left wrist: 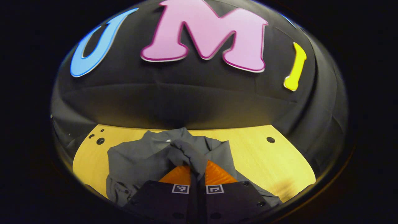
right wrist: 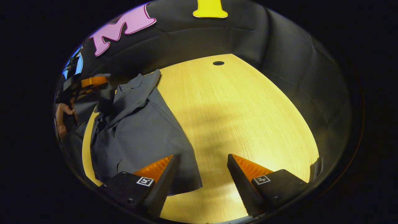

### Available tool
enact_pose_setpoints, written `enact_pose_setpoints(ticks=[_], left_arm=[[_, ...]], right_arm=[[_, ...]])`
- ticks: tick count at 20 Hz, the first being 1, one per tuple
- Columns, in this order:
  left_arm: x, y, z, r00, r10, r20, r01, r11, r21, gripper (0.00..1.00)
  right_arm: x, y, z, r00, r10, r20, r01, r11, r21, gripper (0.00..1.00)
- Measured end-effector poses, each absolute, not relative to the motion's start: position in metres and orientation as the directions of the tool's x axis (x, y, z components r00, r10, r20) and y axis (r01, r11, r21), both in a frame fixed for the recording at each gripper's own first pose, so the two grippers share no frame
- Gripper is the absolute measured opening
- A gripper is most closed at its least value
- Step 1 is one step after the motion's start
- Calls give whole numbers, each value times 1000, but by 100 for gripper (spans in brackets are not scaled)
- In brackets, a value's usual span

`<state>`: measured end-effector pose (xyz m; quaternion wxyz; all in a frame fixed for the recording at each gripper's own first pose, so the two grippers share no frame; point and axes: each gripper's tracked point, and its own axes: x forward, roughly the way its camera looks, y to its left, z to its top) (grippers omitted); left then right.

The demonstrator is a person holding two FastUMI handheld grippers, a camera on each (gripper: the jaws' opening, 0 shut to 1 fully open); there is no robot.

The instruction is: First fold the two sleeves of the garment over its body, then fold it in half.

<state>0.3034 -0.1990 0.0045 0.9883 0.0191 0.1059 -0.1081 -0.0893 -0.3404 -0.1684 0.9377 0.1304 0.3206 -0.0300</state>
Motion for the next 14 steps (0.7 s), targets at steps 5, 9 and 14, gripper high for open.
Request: enact_pose_setpoints(ticks=[5,9,14], left_arm=[[323,-237,-17,941,-227,-251,253,964,77,8],[328,-257,-34,925,-253,-284,276,960,44,15],[317,-267,-26,912,-313,-264,325,946,3,60]], right_arm=[[-85,-333,-171,781,53,-623,137,958,253,99],[-84,-324,-170,770,76,-634,114,960,254,99],[-80,-319,-170,766,94,-636,93,963,255,99]])
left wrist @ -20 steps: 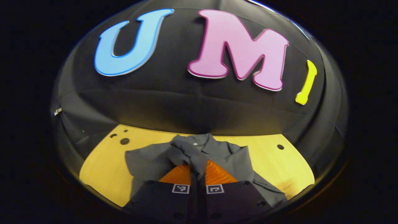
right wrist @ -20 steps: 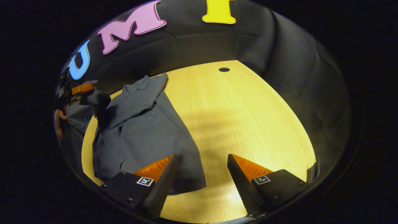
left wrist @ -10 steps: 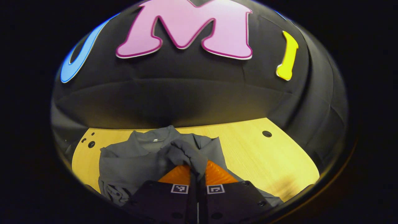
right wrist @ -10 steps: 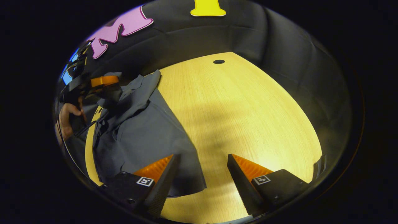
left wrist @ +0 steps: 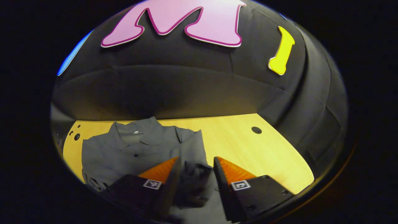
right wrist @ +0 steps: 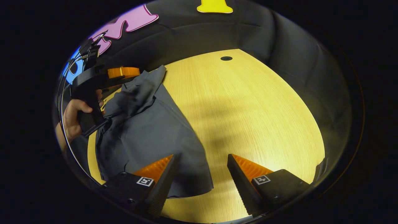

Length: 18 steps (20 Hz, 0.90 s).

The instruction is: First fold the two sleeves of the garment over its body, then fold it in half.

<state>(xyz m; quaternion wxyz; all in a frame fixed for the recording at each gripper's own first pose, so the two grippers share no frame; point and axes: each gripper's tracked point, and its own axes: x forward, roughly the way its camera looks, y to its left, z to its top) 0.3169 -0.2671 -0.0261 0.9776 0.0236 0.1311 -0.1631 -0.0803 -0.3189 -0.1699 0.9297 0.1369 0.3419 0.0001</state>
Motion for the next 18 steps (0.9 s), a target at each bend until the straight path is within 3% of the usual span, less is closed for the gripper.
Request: enact_pose_setpoints(ticks=[2,3,10,18], left_arm=[[306,-254,-16,922,-305,-240,320,947,25,89],[299,-245,-15,924,-301,-237,317,948,28,98],[214,-118,-33,952,-163,-259,201,972,126,99],[96,21,-133,899,41,-435,-4,996,85,99]], right_arm=[[-78,-315,-167,768,99,-633,86,963,255,99],[-78,-312,-167,769,105,-631,82,962,259,99],[-76,-299,-171,773,131,-621,20,973,231,99],[-88,-276,-206,706,164,-689,-23,978,209,99]])
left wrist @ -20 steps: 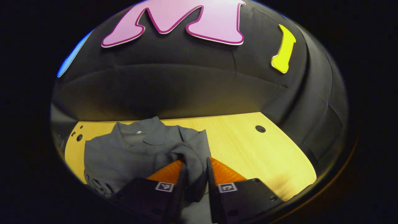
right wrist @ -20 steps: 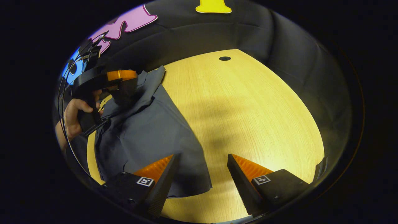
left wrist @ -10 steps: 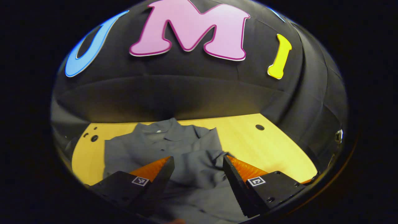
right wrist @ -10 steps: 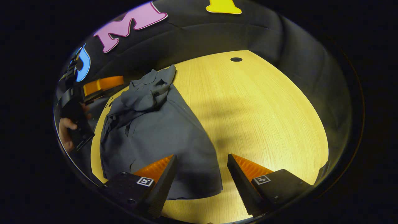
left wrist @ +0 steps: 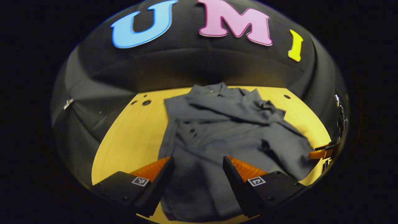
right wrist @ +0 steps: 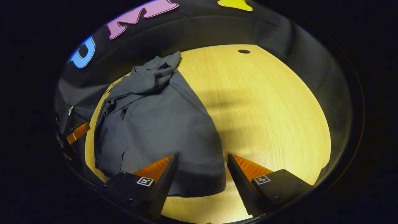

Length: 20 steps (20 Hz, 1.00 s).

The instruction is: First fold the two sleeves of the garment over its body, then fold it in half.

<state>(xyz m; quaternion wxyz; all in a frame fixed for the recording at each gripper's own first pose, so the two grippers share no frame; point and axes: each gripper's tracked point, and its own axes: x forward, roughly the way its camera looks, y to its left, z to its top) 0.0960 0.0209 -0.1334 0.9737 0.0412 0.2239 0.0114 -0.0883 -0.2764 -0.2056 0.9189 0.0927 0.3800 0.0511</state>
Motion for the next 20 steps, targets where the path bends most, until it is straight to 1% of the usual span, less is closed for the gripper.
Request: enact_pose_setpoints(ticks=[2,6,11,15,16,20], left_arm=[[68,41,-156,878,73,-473,-38,996,83,99],[35,56,-185,850,99,-518,-71,995,73,99],[11,61,-214,826,93,-555,-98,995,22,99],[0,62,-229,812,91,-577,-93,995,25,99],[-2,62,-232,809,91,-580,-91,995,28,97],[3,57,-239,803,79,-591,-77,997,29,99]], right_arm=[[-85,-267,-208,700,164,-695,-48,982,183,100],[-98,-237,-208,655,229,-720,-121,972,199,99],[-107,-202,-216,617,249,-747,-197,967,161,99],[-109,-197,-220,616,189,-765,-218,974,64,100],[-110,-196,-222,615,173,-769,-220,975,43,99],[-114,-199,-224,612,117,-782,-215,976,-22,99]])
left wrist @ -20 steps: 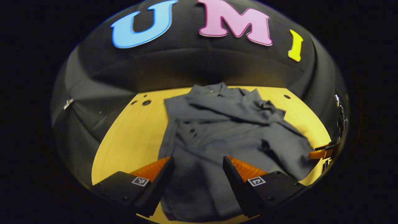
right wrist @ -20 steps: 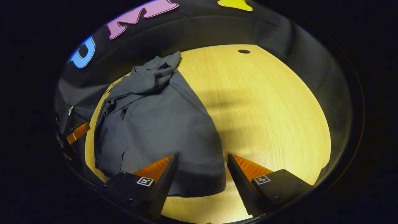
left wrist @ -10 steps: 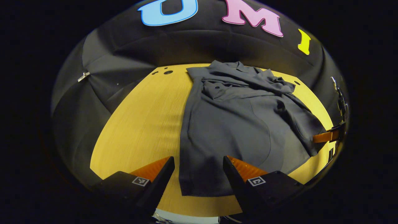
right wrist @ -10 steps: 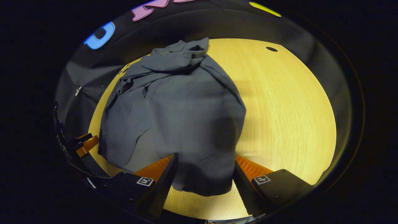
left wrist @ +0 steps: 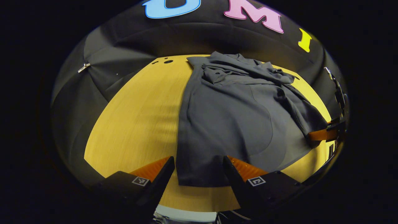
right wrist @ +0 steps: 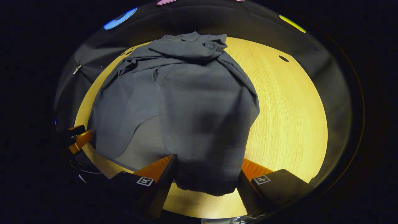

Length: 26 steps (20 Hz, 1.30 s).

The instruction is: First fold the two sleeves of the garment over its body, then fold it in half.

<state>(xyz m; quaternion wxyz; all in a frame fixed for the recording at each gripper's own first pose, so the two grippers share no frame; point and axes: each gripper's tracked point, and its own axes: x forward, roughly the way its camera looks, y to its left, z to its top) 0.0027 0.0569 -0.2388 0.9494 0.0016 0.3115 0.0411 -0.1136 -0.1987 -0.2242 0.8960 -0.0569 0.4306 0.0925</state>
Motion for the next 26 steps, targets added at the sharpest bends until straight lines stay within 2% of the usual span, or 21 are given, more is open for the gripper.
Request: enact_pose_setpoints(ticks=[8,9,11,12,13,14,15,16,17,18,19,26], left_arm=[[10,51,-249,770,95,-631,-130,991,-9,98],[11,48,-250,763,90,-640,-124,992,-9,97],[12,44,-249,753,75,-653,-107,994,-9,92],[13,40,-247,749,66,-660,-99,995,-13,88],[14,37,-248,744,58,-666,-96,995,-20,78],[17,32,-247,744,53,-666,-96,995,-28,65],[19,27,-246,748,47,-662,-93,995,-36,51],[22,22,-245,751,40,-659,-89,995,-40,38],[24,18,-243,759,32,-650,-81,996,-45,19],[27,11,-242,766,11,-642,-61,997,-55,19],[29,4,-240,773,-27,-633,-22,997,-69,7],[33,-10,-196,820,-95,-565,-1,986,-166,6]], right_arm=[[-113,-197,-226,585,95,-805,-179,984,-14,96],[-112,-192,-226,584,103,-805,-178,984,-4,74],[-112,-189,-226,580,99,-808,-188,982,-14,47],[-112,-184,-225,574,116,-811,-199,980,0,54],[-111,-183,-227,569,122,-813,-199,980,8,43],[-112,-181,-225,563,133,-815,-194,981,26,38],[-111,-177,-227,558,151,-816,-196,979,47,22],[-113,-176,-226,544,172,-821,-216,974,60,21],[-113,-174,-226,538,189,-822,-227,971,75,14],[-112,-174,-226,539,205,-817,-234,968,89,12],[-113,-174,-225,539,222,-812,-246,964,100,10],[-107,-176,-198,623,266,-735,-273,955,115,10]])
